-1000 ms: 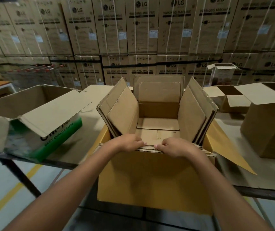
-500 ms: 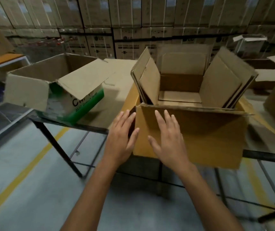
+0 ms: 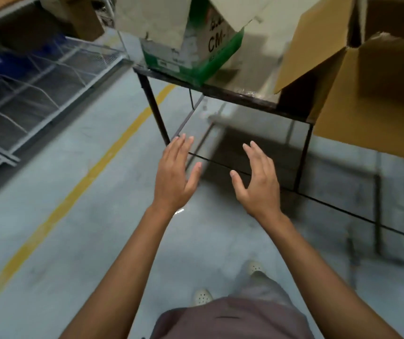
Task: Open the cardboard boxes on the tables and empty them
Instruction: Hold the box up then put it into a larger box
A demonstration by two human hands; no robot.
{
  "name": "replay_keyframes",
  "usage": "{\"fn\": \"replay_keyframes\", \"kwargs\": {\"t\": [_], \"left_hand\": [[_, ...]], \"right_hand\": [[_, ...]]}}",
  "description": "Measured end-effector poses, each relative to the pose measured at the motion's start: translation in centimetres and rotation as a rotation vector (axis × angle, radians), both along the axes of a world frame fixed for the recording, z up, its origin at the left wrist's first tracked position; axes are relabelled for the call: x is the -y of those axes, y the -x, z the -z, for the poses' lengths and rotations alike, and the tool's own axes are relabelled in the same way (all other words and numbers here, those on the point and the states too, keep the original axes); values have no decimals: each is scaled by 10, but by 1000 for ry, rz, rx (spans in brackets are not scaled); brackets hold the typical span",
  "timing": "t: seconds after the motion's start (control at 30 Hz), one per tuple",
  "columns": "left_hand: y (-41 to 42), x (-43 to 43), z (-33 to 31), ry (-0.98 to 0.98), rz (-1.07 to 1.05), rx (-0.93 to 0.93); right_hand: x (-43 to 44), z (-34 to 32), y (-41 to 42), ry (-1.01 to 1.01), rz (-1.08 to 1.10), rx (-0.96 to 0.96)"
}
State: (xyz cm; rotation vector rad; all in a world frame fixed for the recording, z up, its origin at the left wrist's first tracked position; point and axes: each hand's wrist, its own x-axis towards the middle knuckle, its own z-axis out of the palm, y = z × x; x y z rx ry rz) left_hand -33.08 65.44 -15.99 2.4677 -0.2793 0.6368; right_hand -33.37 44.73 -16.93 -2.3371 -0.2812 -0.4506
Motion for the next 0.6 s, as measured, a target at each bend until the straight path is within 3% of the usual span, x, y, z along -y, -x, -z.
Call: {"fn": "replay_keyframes", "kwargs": {"t": [0.3,0.6], "left_hand": [[-12,-96,4,-8,-160,38],[-128,-165,-26,-63,-153,130]], "right_hand": [[-94,11,-30,-46,-118,10],[-150,-3,-146,-155,-115,109]]}}
